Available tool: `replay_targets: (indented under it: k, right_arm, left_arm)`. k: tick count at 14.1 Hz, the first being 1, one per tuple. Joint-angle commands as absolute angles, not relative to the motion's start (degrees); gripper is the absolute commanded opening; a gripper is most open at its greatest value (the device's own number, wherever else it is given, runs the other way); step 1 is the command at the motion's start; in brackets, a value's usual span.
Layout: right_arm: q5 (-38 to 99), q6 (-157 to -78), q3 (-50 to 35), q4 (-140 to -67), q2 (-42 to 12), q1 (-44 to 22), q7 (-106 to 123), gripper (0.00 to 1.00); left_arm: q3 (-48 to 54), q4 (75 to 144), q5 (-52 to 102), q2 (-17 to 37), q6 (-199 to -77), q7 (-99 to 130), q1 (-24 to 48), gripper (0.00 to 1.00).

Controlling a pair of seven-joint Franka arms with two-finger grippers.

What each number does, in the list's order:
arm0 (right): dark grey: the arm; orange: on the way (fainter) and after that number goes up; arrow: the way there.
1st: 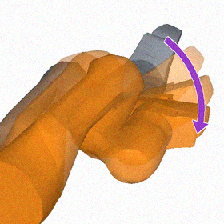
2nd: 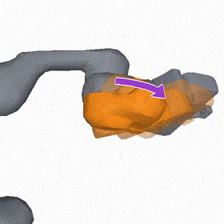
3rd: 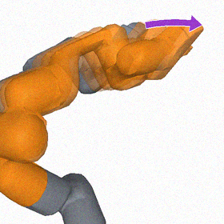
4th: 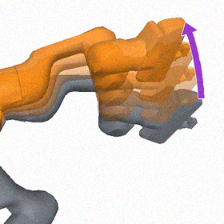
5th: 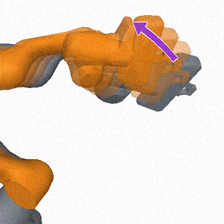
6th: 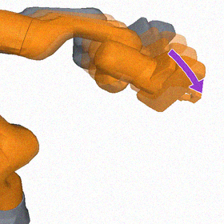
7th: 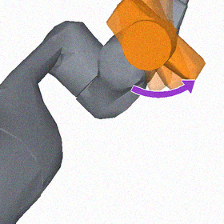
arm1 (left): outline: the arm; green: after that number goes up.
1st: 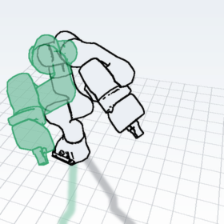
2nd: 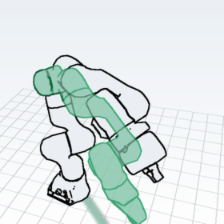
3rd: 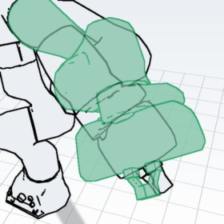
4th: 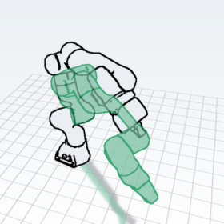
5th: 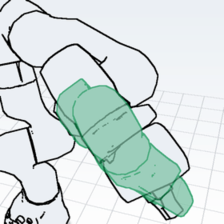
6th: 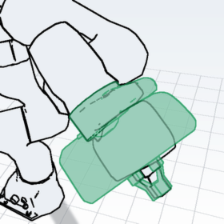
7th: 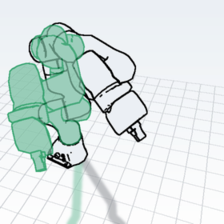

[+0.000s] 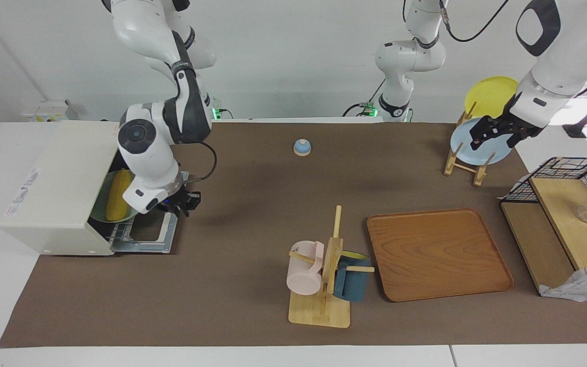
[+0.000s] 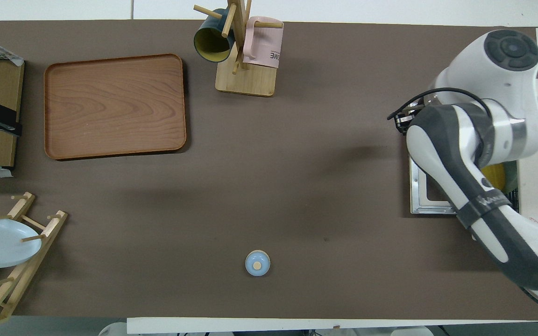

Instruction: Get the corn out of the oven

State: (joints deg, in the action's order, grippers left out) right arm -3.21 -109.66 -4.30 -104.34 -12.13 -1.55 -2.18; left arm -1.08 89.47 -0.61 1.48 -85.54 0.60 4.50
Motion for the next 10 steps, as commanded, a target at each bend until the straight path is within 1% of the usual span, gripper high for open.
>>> replay_targets:
  k: [1,4,8,9,10]
  right_arm:
    - [-2.0,-105.8,-4.5,-106.0,-9.2,2.5,-2.1,0.63]
    - [-2.1,-107.7,-4.5,-110.3,-7.8,5.3,-1.5,0.63]
    - [-2.2,-115.4,-4.5,-115.4,-7.1,7.1,-0.2,0.63]
    - [-2.4,-116.7,-4.5,-116.4,-7.2,7.1,0.1,0.62]
    - [-2.5,-118.0,-4.5,-117.4,-7.2,7.2,1.1,0.58]
  left_arm:
    - [-2.0,89.9,0.0,0.8,-84.8,0.1,5.4,1.0]
    - [-2.0,89.9,0.0,0.8,-84.8,0.1,5.4,1.0]
    - [-2.0,89.9,0.0,0.8,-84.8,0.1,5.4,1.0]
    - [-2.0,89.9,0.0,0.8,-84.8,0.1,5.4,1.0]
    - [-2.0,89.9,0.0,0.8,-84.8,0.1,5.4,1.0]
